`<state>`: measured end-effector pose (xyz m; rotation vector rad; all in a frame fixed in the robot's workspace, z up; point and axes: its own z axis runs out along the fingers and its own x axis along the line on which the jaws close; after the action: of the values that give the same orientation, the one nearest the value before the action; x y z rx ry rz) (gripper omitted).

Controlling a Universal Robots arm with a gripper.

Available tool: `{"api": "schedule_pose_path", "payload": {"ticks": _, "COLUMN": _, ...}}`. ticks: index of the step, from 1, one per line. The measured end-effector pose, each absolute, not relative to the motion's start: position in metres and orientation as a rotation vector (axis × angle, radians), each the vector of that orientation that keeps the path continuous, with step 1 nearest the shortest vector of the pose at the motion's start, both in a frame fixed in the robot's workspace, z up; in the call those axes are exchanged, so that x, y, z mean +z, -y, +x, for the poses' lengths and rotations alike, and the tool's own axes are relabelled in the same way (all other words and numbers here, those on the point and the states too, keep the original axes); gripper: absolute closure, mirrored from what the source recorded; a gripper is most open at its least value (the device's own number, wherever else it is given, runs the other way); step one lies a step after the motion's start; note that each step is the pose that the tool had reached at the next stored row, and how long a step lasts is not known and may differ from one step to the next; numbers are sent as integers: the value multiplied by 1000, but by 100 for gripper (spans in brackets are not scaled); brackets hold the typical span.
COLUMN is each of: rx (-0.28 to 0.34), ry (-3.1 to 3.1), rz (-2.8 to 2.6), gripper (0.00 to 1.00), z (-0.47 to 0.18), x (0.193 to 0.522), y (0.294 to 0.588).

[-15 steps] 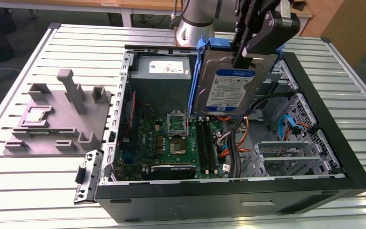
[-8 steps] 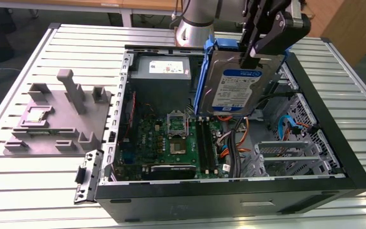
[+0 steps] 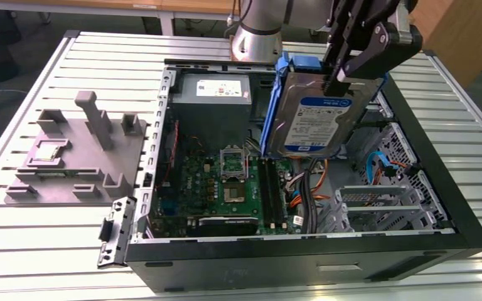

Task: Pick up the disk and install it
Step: 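Pick up the disk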

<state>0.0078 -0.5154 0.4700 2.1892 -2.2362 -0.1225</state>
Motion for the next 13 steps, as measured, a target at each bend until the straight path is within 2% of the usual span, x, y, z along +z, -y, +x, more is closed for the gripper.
{"api": "schedule_pose_path", "payload": {"ticks": 13, "rx": -123, "ry": 2237, "rz": 2189, "gripper": 65, "z": 9, "x": 470, "y": 541}}
